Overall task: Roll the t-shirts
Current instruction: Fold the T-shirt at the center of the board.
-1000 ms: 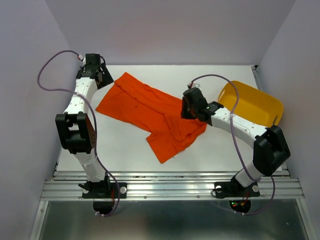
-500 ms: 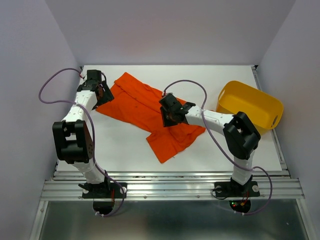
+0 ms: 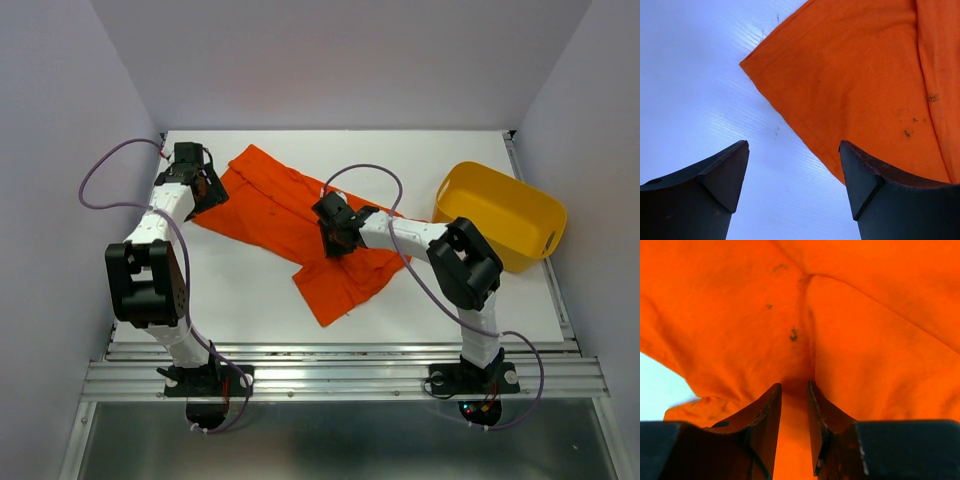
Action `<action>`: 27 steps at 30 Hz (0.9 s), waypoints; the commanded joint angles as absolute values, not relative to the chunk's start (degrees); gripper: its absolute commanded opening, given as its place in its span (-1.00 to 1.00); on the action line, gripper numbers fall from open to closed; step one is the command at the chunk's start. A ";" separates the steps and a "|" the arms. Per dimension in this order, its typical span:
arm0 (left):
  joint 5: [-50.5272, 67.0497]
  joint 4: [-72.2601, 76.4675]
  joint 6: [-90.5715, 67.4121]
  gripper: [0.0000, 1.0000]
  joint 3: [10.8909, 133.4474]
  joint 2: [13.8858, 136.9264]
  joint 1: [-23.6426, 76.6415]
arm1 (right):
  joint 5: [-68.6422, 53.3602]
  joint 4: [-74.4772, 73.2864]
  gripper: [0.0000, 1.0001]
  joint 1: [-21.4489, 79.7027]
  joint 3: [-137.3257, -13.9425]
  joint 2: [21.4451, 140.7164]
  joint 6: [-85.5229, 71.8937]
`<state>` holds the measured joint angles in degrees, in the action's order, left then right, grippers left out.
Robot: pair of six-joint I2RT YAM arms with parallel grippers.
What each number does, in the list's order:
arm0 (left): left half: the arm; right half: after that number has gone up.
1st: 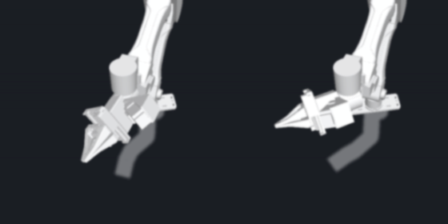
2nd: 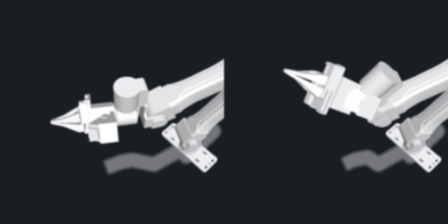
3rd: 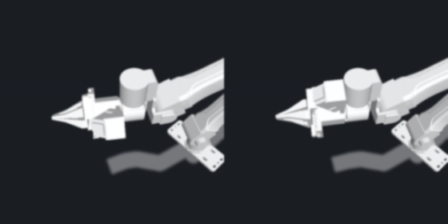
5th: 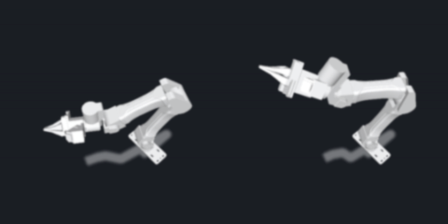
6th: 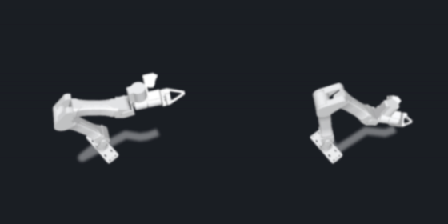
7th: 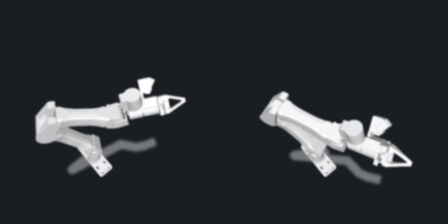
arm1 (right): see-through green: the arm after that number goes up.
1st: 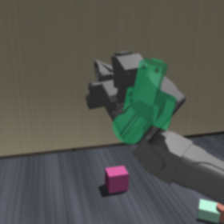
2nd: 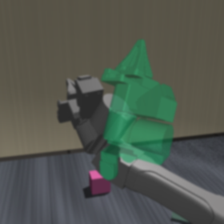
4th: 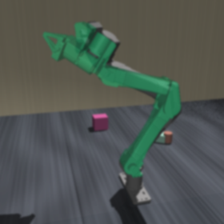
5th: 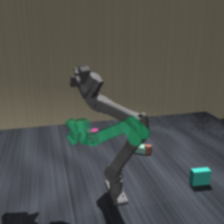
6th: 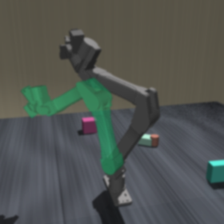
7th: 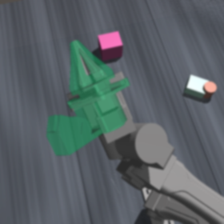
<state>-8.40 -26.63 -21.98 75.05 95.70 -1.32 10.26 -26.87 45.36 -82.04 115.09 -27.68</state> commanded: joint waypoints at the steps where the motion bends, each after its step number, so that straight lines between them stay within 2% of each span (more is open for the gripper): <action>1: -8.79 -25.84 -21.36 0.67 74.44 93.43 -1.23 | 16.52 -27.68 -0.33 45.18 -83.94 114.44 -28.04; 27: -8.17 -25.05 -21.36 0.67 72.95 93.52 -1.05 | 24.17 -28.74 -0.32 45.18 -87.18 116.28 -27.42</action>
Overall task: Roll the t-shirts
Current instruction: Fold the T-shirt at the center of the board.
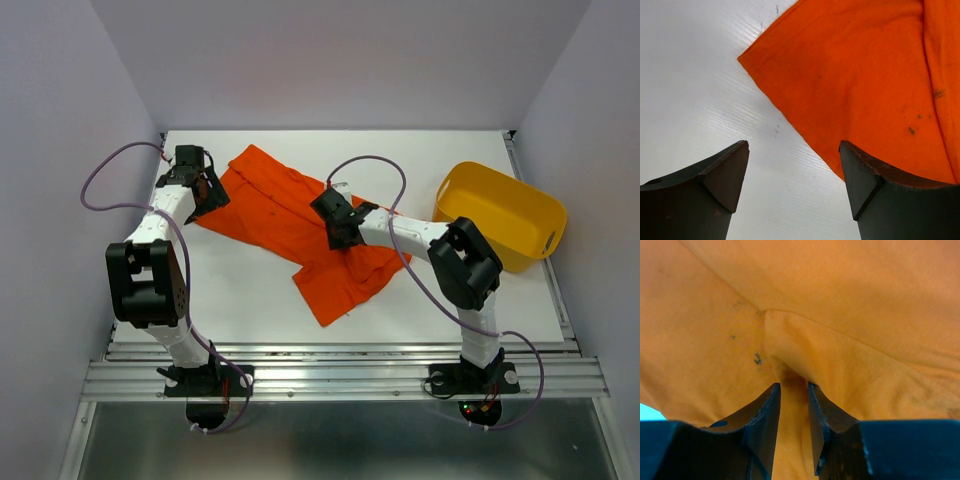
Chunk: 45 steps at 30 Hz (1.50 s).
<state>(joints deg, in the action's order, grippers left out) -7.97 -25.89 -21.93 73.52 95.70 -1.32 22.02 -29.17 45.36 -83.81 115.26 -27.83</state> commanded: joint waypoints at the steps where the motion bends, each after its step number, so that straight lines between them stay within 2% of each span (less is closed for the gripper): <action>1: -8.17 -25.05 -21.27 0.67 72.86 93.52 -1.05 | 24.08 -28.83 -0.32 45.18 -87.36 116.37 -27.42; 16: -8.09 -24.87 -21.01 0.67 72.07 93.25 -1.05 | 23.12 -28.74 -0.42 45.18 -89.38 119.97 -26.81; 19: -8.00 -24.87 -21.01 0.67 71.98 93.25 -1.05 | 22.94 -28.83 -0.52 45.18 -89.65 120.85 -26.63; 23: -8.00 -24.79 -20.92 0.67 71.98 93.08 -1.05 | 22.76 -28.83 -0.82 45.18 -89.47 119.89 -26.80; 25: -8.00 -24.87 -20.92 0.67 72.07 93.08 -1.05 | 22.42 -28.83 -0.89 45.18 -89.21 119.18 -26.81; 45: -7.91 -25.14 -20.74 0.66 71.89 92.99 -1.05 | 10.73 -28.91 -0.95 45.18 -86.75 114.17 -25.14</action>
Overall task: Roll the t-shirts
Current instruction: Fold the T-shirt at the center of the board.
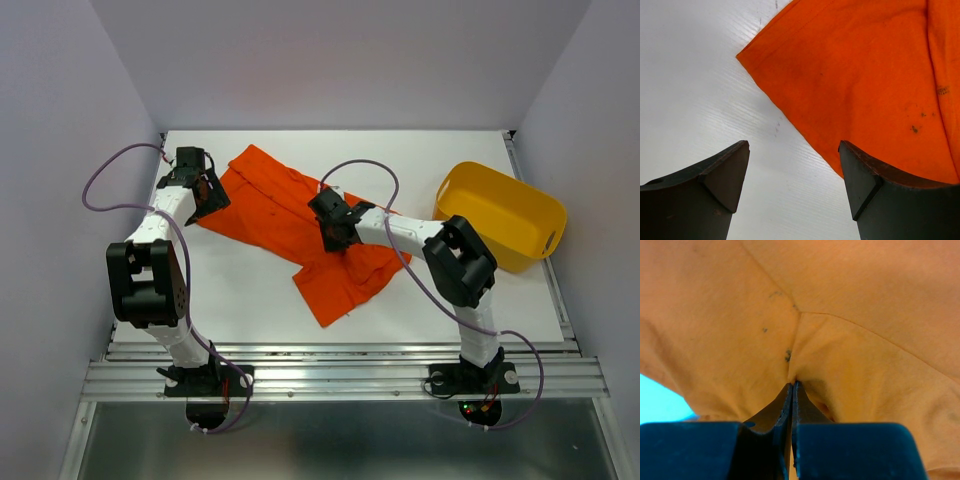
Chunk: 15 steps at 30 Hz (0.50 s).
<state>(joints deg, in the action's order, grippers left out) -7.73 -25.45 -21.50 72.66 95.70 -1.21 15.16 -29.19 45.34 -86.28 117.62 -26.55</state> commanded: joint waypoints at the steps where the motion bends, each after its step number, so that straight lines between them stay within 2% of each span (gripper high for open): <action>1: -7.91 -25.14 -20.74 0.66 71.81 92.99 -1.05 | 10.55 -29.18 -0.95 45.18 -87.10 114.34 -25.05; 15: -7.82 -25.14 -20.65 0.66 71.02 92.64 -0.97 | 4.40 -28.83 -0.99 45.18 -88.33 112.85 -23.56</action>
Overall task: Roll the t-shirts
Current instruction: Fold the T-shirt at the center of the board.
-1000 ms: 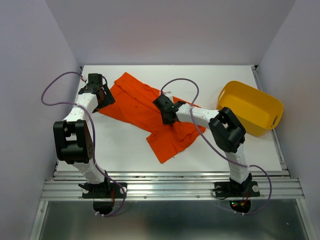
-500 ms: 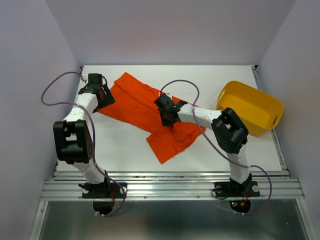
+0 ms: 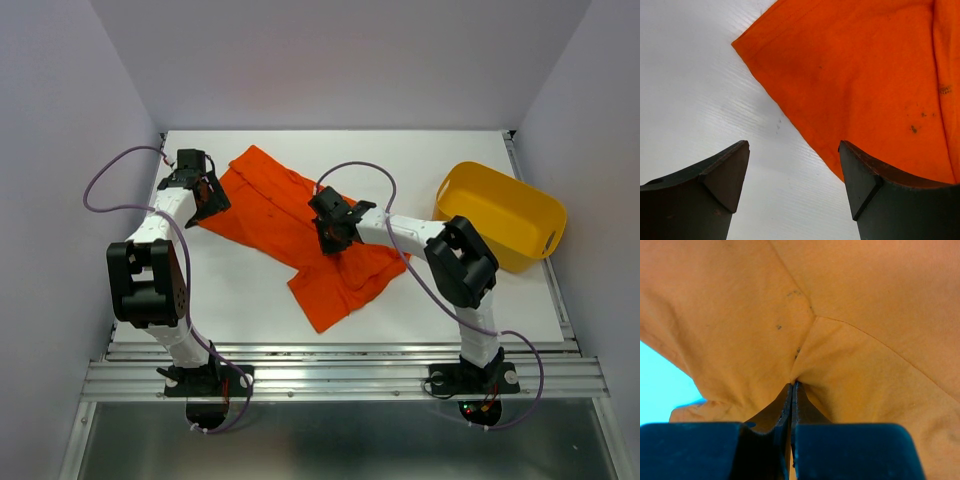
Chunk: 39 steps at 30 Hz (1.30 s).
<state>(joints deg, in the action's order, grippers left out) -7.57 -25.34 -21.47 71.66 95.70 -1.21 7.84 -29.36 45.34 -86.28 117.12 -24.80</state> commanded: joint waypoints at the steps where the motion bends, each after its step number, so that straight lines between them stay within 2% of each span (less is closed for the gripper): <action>1: -7.82 -25.05 -20.65 0.66 71.02 92.64 -0.88 | 3.79 -28.83 -0.99 45.18 -88.42 112.68 -23.47; 20: -7.56 -25.05 -21.01 0.66 70.22 92.55 -0.35 | -5.27 -29.00 -0.95 45.18 -88.95 112.50 -22.59; 21: -7.56 -25.05 -21.01 0.66 70.14 92.55 -0.35 | -5.27 -28.92 -0.92 44.65 -88.86 112.41 -22.67; 22: -7.56 -25.14 -21.01 0.66 70.22 92.55 -0.35 | -5.19 -29.00 -0.68 44.65 -88.77 112.41 -22.76; 23: -7.47 -25.05 -21.09 0.66 70.22 92.64 -0.35 | -4.23 -29.00 -0.34 44.65 -88.68 111.98 -22.76; 26: -7.47 -25.14 -21.36 0.66 70.49 92.72 -0.35 | -2.55 -29.35 -0.10 44.65 -88.16 110.66 -22.50; 28: -7.38 -25.14 -21.36 0.66 70.75 92.81 -0.35 | -1.67 -29.88 -0.06 44.65 -87.63 108.73 -22.41; 33: -6.68 -24.96 -21.88 0.66 71.80 93.60 1.93 | 1.14 -29.71 -0.14 40.35 -81.85 103.37 -23.64; 39: -5.63 -24.35 -22.50 0.66 71.90 95.36 2.81 | 5.35 -29.53 -0.50 33.14 -74.20 100.55 -24.87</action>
